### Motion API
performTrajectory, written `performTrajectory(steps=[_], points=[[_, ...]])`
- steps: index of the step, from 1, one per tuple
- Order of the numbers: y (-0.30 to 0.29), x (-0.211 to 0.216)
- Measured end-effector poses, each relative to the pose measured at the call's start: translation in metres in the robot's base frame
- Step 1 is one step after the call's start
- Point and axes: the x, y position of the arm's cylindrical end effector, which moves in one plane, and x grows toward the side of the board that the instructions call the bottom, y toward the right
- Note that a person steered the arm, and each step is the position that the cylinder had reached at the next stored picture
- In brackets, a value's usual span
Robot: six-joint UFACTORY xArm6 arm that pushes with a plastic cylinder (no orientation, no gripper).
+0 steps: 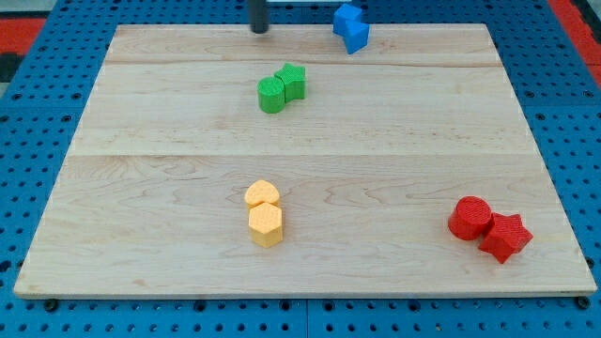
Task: Slightly push the blue cube
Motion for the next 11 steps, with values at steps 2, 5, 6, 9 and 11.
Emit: performTrajectory(steps=[2, 5, 6, 9, 11], points=[[0.074, 0.069], [0.272, 0.024], [0.289, -0.015], [0.157, 0.000], [0.240, 0.055]])
